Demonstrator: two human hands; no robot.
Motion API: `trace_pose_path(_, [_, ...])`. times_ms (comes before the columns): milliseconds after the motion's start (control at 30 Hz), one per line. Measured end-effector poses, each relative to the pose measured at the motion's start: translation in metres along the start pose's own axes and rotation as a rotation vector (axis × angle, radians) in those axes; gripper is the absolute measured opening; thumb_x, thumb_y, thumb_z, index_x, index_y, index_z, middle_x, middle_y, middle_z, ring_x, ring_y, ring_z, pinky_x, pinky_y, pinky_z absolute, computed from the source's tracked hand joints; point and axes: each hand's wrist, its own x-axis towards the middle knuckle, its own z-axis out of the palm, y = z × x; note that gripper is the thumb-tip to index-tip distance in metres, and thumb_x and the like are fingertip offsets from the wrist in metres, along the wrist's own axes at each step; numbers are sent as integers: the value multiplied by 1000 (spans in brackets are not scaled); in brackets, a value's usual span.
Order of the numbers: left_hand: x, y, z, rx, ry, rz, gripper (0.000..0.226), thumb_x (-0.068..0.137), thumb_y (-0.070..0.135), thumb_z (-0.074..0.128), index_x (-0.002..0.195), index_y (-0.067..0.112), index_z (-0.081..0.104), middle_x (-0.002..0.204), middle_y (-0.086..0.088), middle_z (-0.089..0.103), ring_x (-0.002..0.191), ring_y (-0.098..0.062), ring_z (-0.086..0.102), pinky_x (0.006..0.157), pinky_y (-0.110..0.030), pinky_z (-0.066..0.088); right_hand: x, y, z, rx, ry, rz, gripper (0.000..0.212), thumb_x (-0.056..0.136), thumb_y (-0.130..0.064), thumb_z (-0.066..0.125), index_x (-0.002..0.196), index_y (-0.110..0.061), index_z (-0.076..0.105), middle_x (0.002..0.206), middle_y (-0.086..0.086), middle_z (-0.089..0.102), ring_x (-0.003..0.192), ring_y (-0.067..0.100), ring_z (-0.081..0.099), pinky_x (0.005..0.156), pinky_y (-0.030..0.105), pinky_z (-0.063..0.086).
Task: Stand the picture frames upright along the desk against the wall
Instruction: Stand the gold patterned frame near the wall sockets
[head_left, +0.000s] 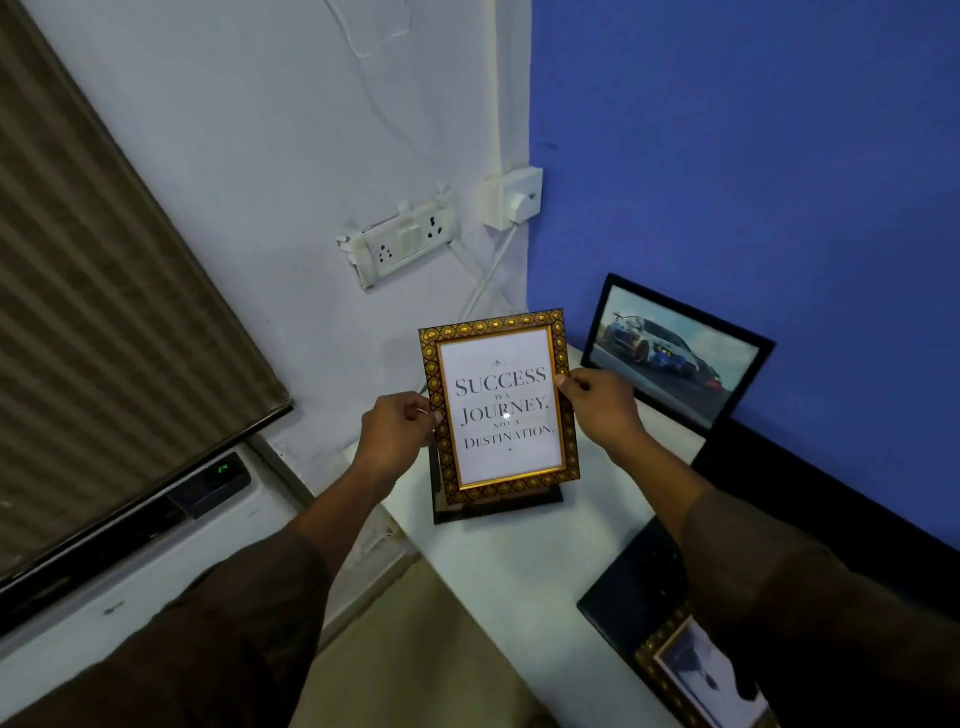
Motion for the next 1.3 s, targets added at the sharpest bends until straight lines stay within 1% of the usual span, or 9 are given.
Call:
trace_pose_path(233, [67, -10, 9, 8, 16, -31, 8, 87, 11, 73, 86, 3, 75, 77, -12, 72, 81, -32, 75, 74, -33, 63, 73, -6, 24, -56, -44, -30, 40, 98, -44, 53, 77, -15, 71, 79, 4, 73, 79, 26, 69, 75, 45, 56])
trace_pose_path(467, [150, -28, 17, 41, -30, -33, 8, 87, 11, 72, 83, 5, 76, 77, -11, 73, 79, -28, 75, 79, -42, 63, 147, -7, 54, -134, -88, -20, 35, 99, -41, 53, 76, -16, 66, 82, 7, 71, 81, 28, 69, 73, 41, 54])
trace_pose_path(633, [224, -57, 17, 120, -95, -60, 14, 83, 9, 75, 70, 12, 73, 68, -6, 71, 73, -28, 76, 78, -49, 63, 208, -9, 86, -159, -198, 20, 30, 98, -33, 59, 110, -8, 71, 100, 9, 71, 94, 25, 66, 83, 35, 51])
trace_pose_path(733, [248, -72, 19, 169, -105, -68, 12, 82, 11, 76, 71, 9, 73, 69, -9, 72, 75, -32, 76, 77, -51, 61, 231, -9, 103, -136, -269, 58, 30, 98, -28, 57, 116, -8, 70, 113, 13, 70, 102, 28, 66, 89, 36, 52])
trace_pose_path(800, [264, -83, 22, 184, -120, -89, 9, 82, 12, 77, 74, 7, 75, 73, -12, 75, 77, -33, 75, 78, -51, 61, 246, -8, 115, -130, -294, 92, 31, 99, -30, 55, 115, -8, 69, 110, 13, 69, 102, 29, 65, 91, 38, 53])
trace_pose_path(967, [298, -102, 30, 183, -121, -130, 9, 86, 12, 73, 82, 4, 76, 80, -12, 76, 81, -31, 74, 80, -46, 61, 278, -2, 140, -123, -353, 150, 25, 98, -22, 55, 113, -8, 67, 104, 9, 68, 102, 28, 65, 79, 30, 49])
trace_pose_path(1067, [311, -110, 35, 172, -113, -137, 10, 87, 14, 71, 87, 6, 77, 85, -11, 77, 82, -27, 74, 82, -47, 61, 292, 0, 148, -104, -383, 153, 28, 99, -20, 56, 121, -5, 65, 109, 11, 69, 101, 27, 65, 82, 32, 52])
trace_pose_path(1167, [320, -116, 39, 155, -131, -147, 12, 88, 15, 71, 90, 5, 77, 88, -11, 77, 83, -25, 73, 84, -49, 60, 302, 0, 151, -49, -394, 164, 30, 98, -18, 59, 126, -7, 62, 105, 5, 66, 94, 18, 64, 72, 21, 50])
trace_pose_path(1300, [326, -120, 43, 192, -155, -141, 11, 85, 11, 72, 86, 1, 75, 87, -15, 76, 83, -31, 73, 80, -50, 60, 312, 1, 155, -54, -374, 153, 26, 98, -15, 57, 119, -3, 66, 109, 12, 73, 101, 27, 69, 89, 38, 56])
